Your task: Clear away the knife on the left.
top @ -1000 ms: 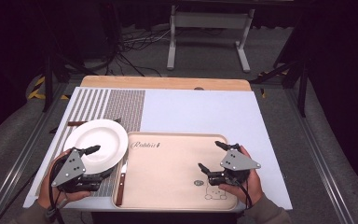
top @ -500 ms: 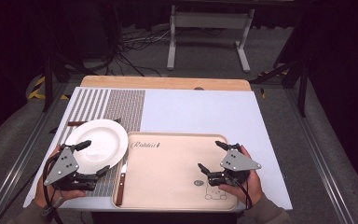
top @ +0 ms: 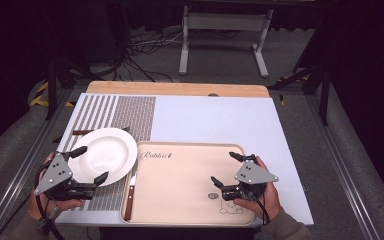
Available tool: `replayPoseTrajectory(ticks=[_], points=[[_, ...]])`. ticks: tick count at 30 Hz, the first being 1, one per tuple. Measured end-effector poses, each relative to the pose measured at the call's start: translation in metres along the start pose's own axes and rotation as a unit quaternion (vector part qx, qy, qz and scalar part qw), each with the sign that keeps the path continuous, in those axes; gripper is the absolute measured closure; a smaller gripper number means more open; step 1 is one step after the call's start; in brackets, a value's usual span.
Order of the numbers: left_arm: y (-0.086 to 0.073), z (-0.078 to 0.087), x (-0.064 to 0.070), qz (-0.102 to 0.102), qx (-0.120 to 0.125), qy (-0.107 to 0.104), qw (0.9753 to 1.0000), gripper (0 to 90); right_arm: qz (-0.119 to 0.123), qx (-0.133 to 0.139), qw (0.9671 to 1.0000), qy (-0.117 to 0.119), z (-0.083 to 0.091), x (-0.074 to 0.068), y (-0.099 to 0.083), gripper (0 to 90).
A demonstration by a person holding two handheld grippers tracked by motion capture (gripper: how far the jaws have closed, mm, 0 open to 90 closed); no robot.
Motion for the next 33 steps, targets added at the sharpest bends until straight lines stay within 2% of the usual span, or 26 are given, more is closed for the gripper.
replayPoseTrajectory(ticks=[5, 10, 13, 14, 15, 18, 19, 22, 24, 26, 33], points=[[-0.004, 0.0, -0.007, -0.003, -0.008, 0.012, 0.9999, 6.0, 0.001, 0.001, 1.0, 0.001, 0.0, -0.001, 0.001, 10.8], [-0.01, 0.0, -0.017, 0.014, -0.008, 0.021, 0.9996, 6.0, 0.001, 0.002, 1.0, 0.002, 0.0, -0.002, 0.001, 10.9], [-0.014, 0.001, -0.024, 0.024, -0.008, 0.035, 0.999, 5.9, 0.001, 0.0, 1.0, 0.003, 0.0, -0.002, 0.0, 10.9], [-0.014, 0.001, -0.027, 0.021, -0.009, 0.044, 0.9988, 6.1, 0.0, 0.0, 1.0, 0.004, 0.001, -0.002, 0.0, 10.8], [-0.016, 0.002, -0.029, 0.028, -0.012, 0.048, 0.9984, 6.9, 0.0, -0.001, 1.0, 0.005, 0.001, -0.002, 0.0, 10.8], [-0.018, 0.003, -0.033, 0.032, -0.013, 0.046, 0.9983, 7.7, 0.0, -0.003, 1.0, 0.006, 0.001, -0.002, -0.001, 10.8], [-0.019, 0.005, -0.038, 0.038, -0.01, 0.037, 0.9986, 7.8, -0.002, -0.004, 1.0, 0.007, 0.001, -0.001, -0.002, 10.8], [-0.02, 0.008, -0.041, 0.044, -0.005, 0.033, 0.9985, 7.8, -0.004, -0.005, 0.9999, 0.008, 0.0, -0.001, -0.002, 10.7], [-0.021, 0.011, -0.046, 0.046, -0.003, 0.036, 0.9983, 8.1, -0.002, -0.008, 0.9999, 0.009, -0.001, -0.002, -0.003, 10.7], [-0.022, 0.014, -0.052, 0.049, -0.007, 0.046, 0.9977, 12.1, 0.0, -0.01, 0.9999, 0.011, -0.002, -0.002, -0.003, 10.7], [-0.026, 0.016, -0.067, 0.059, -0.01, 0.055, 0.9967, 13.6, -0.001, -0.01, 0.9999, 0.013, -0.001, -0.002, -0.004, 10.7]])
Point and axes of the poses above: each handheld gripper's, and its own axes: z roughly backward along the jaws, y roughly out of its top, x roughly to its right, the point moved 4 cm from there along -z, roughly forward along the jaws, and after that the axes turned 12 degrees about -x, right-handed, at the moved point
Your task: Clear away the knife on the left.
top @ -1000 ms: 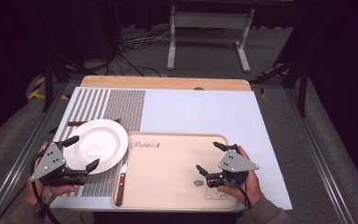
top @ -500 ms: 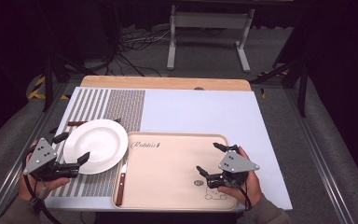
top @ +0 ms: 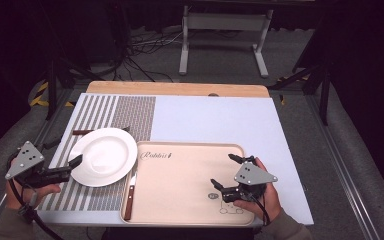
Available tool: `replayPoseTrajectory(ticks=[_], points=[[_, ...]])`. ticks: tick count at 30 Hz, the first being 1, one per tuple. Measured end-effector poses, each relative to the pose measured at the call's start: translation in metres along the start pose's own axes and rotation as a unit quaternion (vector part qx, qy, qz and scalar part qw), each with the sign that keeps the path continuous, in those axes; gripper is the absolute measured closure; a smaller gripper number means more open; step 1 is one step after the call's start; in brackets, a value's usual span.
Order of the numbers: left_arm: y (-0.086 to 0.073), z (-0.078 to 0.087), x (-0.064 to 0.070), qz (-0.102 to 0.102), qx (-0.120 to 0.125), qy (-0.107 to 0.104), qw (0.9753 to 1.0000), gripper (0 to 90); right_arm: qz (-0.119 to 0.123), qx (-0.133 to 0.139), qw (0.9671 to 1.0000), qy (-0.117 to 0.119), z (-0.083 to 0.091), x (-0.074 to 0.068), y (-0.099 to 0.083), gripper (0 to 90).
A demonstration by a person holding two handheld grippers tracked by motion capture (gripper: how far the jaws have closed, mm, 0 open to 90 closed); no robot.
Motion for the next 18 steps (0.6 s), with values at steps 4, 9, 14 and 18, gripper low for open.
replayPoseTrajectory(ticks=[4, 9, 14, 18], points=[[0.0, -0.004, -0.007, 0.003, -0.004, 0.0, 1.0, 19.0, -0.003, 0.001, 1.0, -0.003, 0.002, 0.0, -0.001, 10.8], [0.0, -0.012, -0.014, 0.006, -0.011, -0.005, 0.9999, 19.7, -0.009, 0.003, 1.0, -0.002, 0.003, 0.002, -0.002, 10.7], [0.002, -0.017, -0.021, 0.006, -0.014, -0.005, 0.9999, 18.2, -0.012, 0.002, 0.9999, 0.0, 0.001, 0.003, -0.003, 10.8], [0.003, -0.02, -0.03, 0.011, -0.014, 0.004, 0.9998, 16.0, -0.012, -0.002, 0.9999, 0.0, 0.001, 0.003, -0.004, 10.8]])
Point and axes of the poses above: each handheld gripper's, and its own axes: z roughly backward along the jaws, y roughly out of its top, x roughly to its right, the point moved 4 cm from there along -z, roughly forward along the jaws, and after that the axes turned 12 degrees about -x, right-handed, at the moved point
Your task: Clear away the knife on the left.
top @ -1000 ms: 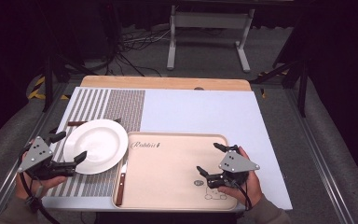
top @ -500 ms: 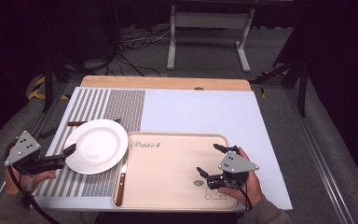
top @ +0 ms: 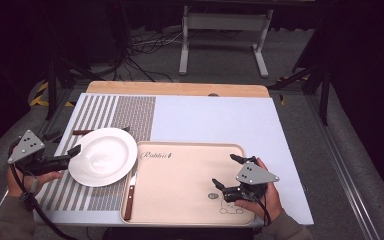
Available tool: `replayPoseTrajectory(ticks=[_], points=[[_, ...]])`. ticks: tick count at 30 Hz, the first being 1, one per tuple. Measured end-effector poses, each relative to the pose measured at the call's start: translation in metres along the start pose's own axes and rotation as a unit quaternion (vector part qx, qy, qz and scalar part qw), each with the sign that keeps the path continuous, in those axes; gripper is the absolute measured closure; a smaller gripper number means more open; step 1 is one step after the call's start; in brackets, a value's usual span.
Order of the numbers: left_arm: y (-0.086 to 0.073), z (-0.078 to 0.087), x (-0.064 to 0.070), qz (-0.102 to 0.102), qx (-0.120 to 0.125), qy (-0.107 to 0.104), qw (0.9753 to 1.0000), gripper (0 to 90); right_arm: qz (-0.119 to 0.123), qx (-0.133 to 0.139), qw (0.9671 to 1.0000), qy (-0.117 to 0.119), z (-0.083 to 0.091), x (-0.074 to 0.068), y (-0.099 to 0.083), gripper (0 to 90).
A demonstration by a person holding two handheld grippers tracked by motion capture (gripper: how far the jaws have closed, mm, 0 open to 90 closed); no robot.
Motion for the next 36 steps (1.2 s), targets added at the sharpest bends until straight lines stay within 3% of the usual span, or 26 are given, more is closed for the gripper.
replayPoseTrajectory(ticks=[7, 15, 36], points=[[0.0, -0.01, -0.013, 0.002, -0.008, 0.004, 1.0, 15.3, -0.005, -0.002, 1.0, -0.004, 0.001, 0.003, 0.0, 10.8], [0.0, -0.024, -0.022, -0.012, -0.028, 0.009, 0.9995, 15.1, -0.007, -0.008, 0.9999, 0.0, -0.003, 0.002, -0.001, 10.8], [-0.005, -0.027, -0.035, 0.0, -0.027, 0.005, 0.9996, 13.3, -0.001, -0.019, 0.9997, 0.013, -0.007, -0.002, -0.001, 11.2]])
Point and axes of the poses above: each handheld gripper's, and its own axes: z roughly backward along the jaws, y roughly out of its top, x roughly to its right, the point moved 4 cm from there along -z, roughly forward along the jaws, and after that the axes turned 12 degrees about -x, right-handed, at the moved point
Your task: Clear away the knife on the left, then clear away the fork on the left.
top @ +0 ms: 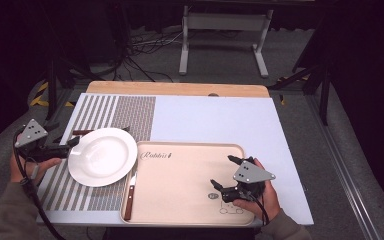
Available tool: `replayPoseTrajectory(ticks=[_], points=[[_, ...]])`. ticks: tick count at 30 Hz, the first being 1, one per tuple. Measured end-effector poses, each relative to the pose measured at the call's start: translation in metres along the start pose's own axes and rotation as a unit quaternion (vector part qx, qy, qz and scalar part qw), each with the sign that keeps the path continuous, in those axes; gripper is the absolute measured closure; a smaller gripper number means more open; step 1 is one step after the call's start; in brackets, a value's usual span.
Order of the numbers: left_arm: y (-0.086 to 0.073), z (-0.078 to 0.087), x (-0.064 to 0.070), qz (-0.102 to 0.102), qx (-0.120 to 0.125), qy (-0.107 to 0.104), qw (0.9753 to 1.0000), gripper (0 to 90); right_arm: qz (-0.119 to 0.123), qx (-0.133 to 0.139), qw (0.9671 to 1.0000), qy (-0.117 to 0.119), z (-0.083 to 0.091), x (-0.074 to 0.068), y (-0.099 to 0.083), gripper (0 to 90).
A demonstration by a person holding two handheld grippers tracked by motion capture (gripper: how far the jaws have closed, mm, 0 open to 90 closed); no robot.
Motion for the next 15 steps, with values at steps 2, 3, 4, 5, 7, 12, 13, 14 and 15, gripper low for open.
replayPoseTrajectory(ticks=[2, 3, 4, 5, 7, 12, 13, 14, 15], points=[[-0.001, -0.002, -0.003, -0.001, -0.01, 0.004, 0.9999, 12.9, -0.002, -0.001, 1.0, 0.003, -0.001, 0.0, 0.0, 11.2], [-0.002, -0.003, -0.006, 0.002, -0.012, 0.003, 0.9999, 12.9, -0.002, -0.002, 1.0, 0.005, -0.002, 0.0, 0.0, 11.2], [-0.002, -0.005, -0.011, 0.002, -0.018, 0.006, 0.9998, 13.1, 0.003, -0.003, 0.9999, 0.011, -0.002, 0.0, 0.0, 11.0], [-0.002, -0.006, -0.013, 0.001, -0.024, 0.008, 0.9997, 15.6, 0.015, -0.004, 0.9998, 0.015, -0.003, -0.002, 0.001, 10.9], [-0.003, -0.01, -0.023, -0.002, -0.039, 0.009, 0.9992, 18.5, 0.02, -0.008, 0.9996, 0.018, -0.003, -0.004, 0.002, 10.9], [-0.007, -0.022, -0.042, -0.003, -0.077, 0.002, 0.997, 19.2, 0.019, -0.012, 0.9992, 0.033, -0.007, -0.005, 0.001, 10.9], [-0.008, -0.025, -0.045, -0.004, -0.086, 0.001, 0.9963, 19.1, 0.025, -0.014, 0.9989, 0.037, -0.007, -0.007, 0.001, 11.0], [-0.009, -0.029, -0.048, -0.009, -0.101, 0.001, 0.9948, 19.0, 0.03, -0.015, 0.9986, 0.041, -0.007, -0.008, 0.001, 11.0], [-0.009, -0.032, -0.049, -0.015, -0.11, -0.003, 0.9938, 18.1, 0.033, -0.016, 0.9984, 0.044, -0.007, -0.009, 0.0, 10.9]])
Point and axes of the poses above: each handheld gripper's, and its own axes: z roughly backward along the jaws, y roughly out of its top, x roughly to its right, the point moved 4 cm from there along -z, roughly forward along the jaws, and after that the axes turned 12 degrees about -x, right-handed, at the moved point
